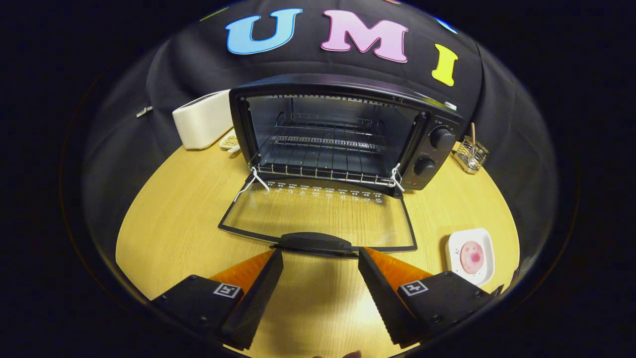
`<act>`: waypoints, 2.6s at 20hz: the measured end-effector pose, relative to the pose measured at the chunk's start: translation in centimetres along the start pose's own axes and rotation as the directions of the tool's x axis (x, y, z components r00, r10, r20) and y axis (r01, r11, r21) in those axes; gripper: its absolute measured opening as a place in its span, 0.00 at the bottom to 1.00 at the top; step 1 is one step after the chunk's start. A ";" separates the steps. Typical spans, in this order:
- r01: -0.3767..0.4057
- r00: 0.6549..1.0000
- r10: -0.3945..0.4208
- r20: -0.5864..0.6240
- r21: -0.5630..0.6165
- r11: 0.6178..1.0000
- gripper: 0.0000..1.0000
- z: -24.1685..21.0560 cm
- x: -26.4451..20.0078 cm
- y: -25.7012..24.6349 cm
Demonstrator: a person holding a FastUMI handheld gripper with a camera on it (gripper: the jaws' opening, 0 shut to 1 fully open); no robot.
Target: Open the toaster oven, put the food inside, and close the toaster oven door.
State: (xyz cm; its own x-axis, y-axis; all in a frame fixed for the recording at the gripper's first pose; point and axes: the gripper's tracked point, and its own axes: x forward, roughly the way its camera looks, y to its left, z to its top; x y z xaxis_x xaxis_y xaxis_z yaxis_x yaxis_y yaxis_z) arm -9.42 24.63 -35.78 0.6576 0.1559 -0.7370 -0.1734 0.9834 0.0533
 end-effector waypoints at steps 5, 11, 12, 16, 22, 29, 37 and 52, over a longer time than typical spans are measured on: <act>-0.090 0.994 0.089 0.058 0.022 0.996 1.00 2.8 -2.9 -1.3; -0.179 0.980 0.177 0.094 0.010 0.984 0.99 5.4 -7.8 -7.0; -0.181 0.980 0.180 0.088 0.004 0.983 0.99 5.5 -8.5 -8.3; -0.157 0.986 0.158 0.046 -0.030 0.987 0.99 4.9 -10.1 -14.3; -0.137 0.986 0.133 -0.102 -0.029 0.990 1.00 1.5 -9.7 -23.0; -0.128 0.906 0.141 -0.399 0.061 0.990 1.00 -5.1 -6.1 -30.9; -0.035 0.814 0.083 -0.575 0.095 0.995 0.89 -9.5 0.4 -35.3; -0.155 0.787 0.461 -0.409 0.593 0.790 0.08 -10.4 0.0 -34.1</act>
State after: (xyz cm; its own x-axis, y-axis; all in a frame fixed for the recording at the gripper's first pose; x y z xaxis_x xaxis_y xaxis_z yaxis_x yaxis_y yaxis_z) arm -11.13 -9.82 -44.57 0.1382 0.5386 -0.8312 0.1958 0.8078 0.5560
